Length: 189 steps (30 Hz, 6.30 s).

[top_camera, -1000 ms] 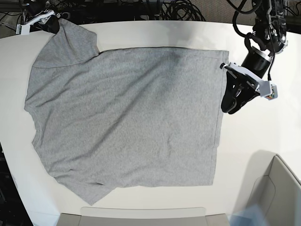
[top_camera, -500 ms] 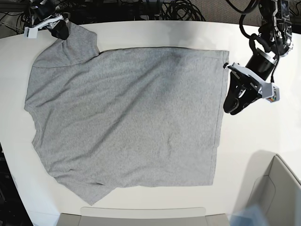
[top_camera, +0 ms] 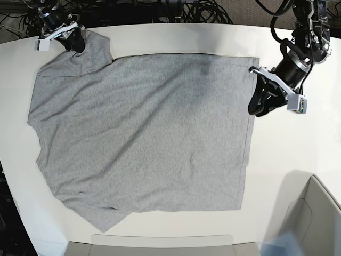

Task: Fold the T-shirt properly
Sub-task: 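Close both grippers on the shirt's shoulder corners, then lift the shoulder corners slightly and adjust the left gripper's hold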

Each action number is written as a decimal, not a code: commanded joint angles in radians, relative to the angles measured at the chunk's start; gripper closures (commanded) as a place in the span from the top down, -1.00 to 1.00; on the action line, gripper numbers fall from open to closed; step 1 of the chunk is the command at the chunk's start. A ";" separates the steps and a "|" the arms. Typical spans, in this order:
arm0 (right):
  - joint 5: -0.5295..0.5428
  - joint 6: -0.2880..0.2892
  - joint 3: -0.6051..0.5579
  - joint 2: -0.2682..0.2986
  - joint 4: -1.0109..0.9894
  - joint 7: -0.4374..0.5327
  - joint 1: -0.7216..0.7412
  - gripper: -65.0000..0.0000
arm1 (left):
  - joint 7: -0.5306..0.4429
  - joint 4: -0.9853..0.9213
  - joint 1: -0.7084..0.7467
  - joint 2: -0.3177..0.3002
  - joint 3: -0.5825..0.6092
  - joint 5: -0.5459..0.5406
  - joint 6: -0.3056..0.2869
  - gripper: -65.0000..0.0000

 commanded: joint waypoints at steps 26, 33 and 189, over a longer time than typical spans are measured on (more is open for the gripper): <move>-0.050 -0.011 0.001 0.064 -0.003 -0.090 -0.016 -0.45 | 0.221 -0.360 0.043 0.053 -0.086 -0.004 0.025 -0.51; -0.050 -0.011 -0.001 0.064 -0.002 -0.090 -0.019 -0.45 | 0.157 -0.422 0.042 0.053 -0.011 -0.004 0.028 -0.51; -0.056 -0.011 0.073 0.054 0.230 -0.136 -0.062 -1.00 | 0.266 -0.405 -0.075 0.139 -0.023 -0.089 0.016 -0.45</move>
